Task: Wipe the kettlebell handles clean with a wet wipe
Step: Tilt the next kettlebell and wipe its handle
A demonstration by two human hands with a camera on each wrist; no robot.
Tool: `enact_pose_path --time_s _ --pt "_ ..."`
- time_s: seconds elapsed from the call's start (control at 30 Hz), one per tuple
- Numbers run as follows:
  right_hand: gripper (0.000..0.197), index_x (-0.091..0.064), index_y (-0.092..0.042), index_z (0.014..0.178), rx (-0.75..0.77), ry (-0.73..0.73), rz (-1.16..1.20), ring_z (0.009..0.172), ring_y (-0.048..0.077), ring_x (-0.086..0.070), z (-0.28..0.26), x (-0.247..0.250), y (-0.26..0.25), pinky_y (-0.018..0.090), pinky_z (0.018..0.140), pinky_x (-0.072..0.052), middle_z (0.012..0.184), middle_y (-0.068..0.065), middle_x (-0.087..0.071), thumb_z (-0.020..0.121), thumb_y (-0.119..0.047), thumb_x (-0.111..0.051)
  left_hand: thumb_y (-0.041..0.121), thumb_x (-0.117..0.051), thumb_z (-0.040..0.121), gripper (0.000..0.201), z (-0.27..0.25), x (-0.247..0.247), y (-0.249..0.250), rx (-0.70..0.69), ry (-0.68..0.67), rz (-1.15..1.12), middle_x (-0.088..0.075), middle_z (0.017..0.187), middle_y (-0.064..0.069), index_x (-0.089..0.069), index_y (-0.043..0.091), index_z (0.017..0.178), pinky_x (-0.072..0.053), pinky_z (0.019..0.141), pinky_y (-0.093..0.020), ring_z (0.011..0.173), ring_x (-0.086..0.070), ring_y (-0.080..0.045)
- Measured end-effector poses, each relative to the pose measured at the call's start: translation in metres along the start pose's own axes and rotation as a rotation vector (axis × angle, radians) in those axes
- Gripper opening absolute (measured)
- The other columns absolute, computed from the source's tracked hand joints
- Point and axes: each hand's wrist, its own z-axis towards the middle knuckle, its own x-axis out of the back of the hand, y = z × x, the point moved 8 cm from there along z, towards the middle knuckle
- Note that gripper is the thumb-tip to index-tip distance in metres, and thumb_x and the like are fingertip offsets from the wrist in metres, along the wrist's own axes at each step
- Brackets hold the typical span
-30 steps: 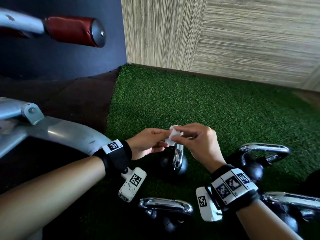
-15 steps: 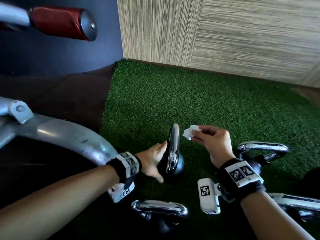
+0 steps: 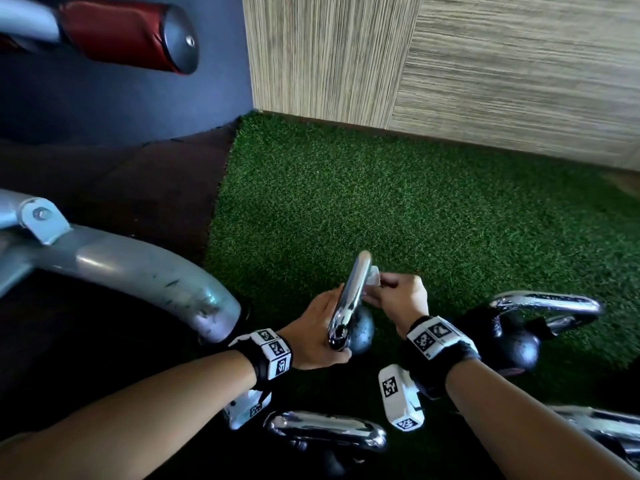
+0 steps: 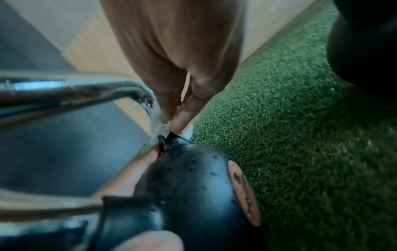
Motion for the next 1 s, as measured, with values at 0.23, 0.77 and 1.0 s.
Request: enact_pose_path --time_s 0.23,0.77,1.0 --pt "0.015 -0.074 -0.012 0.072 0.054 0.004 -0.213 0.069 0.023 -0.078 0.003 0.002 -0.018 0.044 0.072 -0.065 0.078 0.010 -0.078 0.084 -0.003 -0.079 0.052 -0.091 0.068 0.134 0.008 -0.002 -0.014 -0.042 -0.032 0.153 -0.006 0.166 0.006 -0.001 0.021 0.163 -0.018 0.129 -0.037 0.155 -0.011 -0.015" --pt "0.009 -0.080 -0.016 0.094 0.170 0.141 0.147 0.080 0.019 -0.077 -0.009 0.014 -0.039 0.034 0.076 -0.064 0.090 0.002 -0.080 0.087 -0.011 -0.078 0.047 -0.094 0.065 0.131 0.016 -0.001 -0.028 0.102 -0.033 0.082 -0.016 0.161 0.011 -0.003 0.035 0.159 -0.022 0.126 -0.034 0.150 -0.022 -0.011" --pt "0.021 -0.078 -0.031 0.082 0.365 0.116 -0.088 0.091 0.024 -0.072 -0.019 0.013 -0.065 0.042 0.078 -0.063 0.100 0.000 -0.075 0.087 -0.010 -0.076 0.043 -0.095 0.063 0.122 0.018 0.003 -0.030 0.107 -0.024 -0.013 -0.026 0.151 0.014 -0.013 0.043 0.153 -0.035 0.122 -0.041 0.141 -0.035 -0.009"
